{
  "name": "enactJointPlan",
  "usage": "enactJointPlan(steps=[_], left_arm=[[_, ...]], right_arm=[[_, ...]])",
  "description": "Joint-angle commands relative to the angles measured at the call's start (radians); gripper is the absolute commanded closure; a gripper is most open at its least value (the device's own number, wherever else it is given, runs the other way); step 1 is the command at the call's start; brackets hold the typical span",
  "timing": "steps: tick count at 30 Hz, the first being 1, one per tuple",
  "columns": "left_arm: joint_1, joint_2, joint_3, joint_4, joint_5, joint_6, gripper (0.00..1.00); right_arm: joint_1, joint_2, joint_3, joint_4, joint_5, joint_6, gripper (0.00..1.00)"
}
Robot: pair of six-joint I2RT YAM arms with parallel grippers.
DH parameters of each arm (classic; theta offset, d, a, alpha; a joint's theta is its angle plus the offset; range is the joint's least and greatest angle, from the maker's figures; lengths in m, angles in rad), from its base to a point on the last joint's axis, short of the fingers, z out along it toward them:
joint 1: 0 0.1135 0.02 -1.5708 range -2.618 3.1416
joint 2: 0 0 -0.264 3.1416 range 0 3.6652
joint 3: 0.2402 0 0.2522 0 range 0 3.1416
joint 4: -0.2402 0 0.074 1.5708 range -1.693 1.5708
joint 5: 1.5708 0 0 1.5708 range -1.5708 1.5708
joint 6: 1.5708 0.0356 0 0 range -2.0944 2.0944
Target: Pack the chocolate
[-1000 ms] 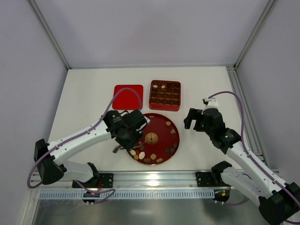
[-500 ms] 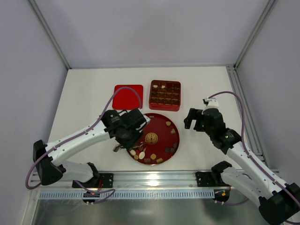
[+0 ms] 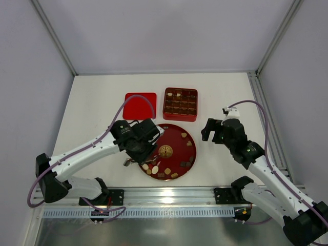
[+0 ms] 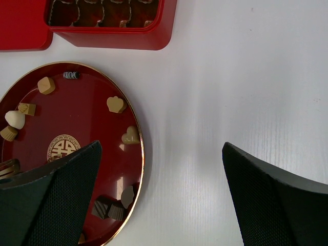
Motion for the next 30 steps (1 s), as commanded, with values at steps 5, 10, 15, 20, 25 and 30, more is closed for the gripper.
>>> enactJointPlan(steps=[5,10,15,20,25,30], left_arm=[[-0.004,0.010,-0.008,0.005,0.006,-0.012,0.57],[-0.004,0.018,-0.011,0.007,0.010,-0.013,0.57],[-0.004,0.022,-0.017,0.008,0.019,-0.015,0.57],[-0.004,0.029,-0.020,0.010,0.030,-0.014,0.57],[-0.004,0.033,-0.020,0.010,0.032,-0.012,0.57],[-0.004,0.044,-0.017,0.013,0.035,-0.010,0.58]], right_arm=[[-0.004,-0.024,-0.002,0.015,0.020,0.010,0.00],[-0.005,-0.029,-0.003,0.013,0.020,0.010,0.00],[-0.005,-0.029,-0.005,0.012,0.023,0.010,0.00],[-0.004,-0.030,-0.008,0.013,0.027,0.010,0.00],[-0.005,-0.024,-0.008,0.018,0.026,0.009,0.00],[-0.005,-0.021,-0.006,0.018,0.026,0.007,0.00]])
